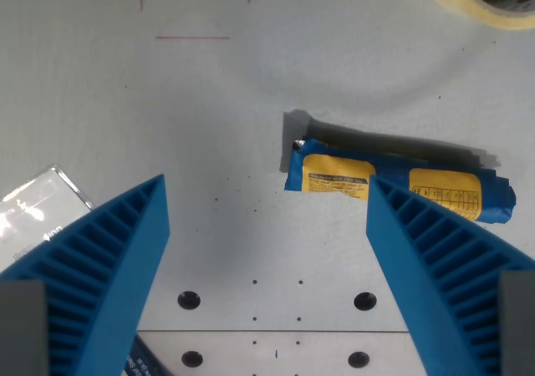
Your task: Move in base positive x
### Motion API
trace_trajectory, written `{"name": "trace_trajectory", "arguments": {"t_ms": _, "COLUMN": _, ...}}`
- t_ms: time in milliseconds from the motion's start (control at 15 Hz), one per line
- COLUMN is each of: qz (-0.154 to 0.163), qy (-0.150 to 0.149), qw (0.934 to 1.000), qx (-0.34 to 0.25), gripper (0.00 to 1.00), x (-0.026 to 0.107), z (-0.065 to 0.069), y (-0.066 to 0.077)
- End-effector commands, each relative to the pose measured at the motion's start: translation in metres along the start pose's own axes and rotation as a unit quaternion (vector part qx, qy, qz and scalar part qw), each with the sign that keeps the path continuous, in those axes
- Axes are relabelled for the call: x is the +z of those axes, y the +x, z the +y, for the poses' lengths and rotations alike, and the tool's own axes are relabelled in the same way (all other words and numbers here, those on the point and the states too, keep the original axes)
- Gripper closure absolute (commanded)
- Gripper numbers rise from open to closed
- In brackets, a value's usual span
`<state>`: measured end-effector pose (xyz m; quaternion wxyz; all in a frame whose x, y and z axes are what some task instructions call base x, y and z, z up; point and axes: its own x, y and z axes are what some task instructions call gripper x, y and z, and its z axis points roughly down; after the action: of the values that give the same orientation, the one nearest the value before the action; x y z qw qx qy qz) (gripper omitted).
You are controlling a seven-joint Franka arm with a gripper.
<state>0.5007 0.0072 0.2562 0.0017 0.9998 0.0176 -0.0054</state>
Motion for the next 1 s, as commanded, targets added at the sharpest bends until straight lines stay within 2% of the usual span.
{"name": "trace_trajectory", "arguments": {"t_ms": 67, "qz": 0.002, "qy": 0.000, "qw": 1.0000, "qx": 0.000, "gripper": 0.00, "x": -0.002, "z": 0.000, "y": 0.005}}
{"name": "trace_trajectory", "arguments": {"t_ms": 1000, "qz": 0.002, "qy": 0.000, "qw": 1.0000, "qx": 0.000, "gripper": 0.00, "x": 0.000, "z": 0.005, "y": 0.075}}
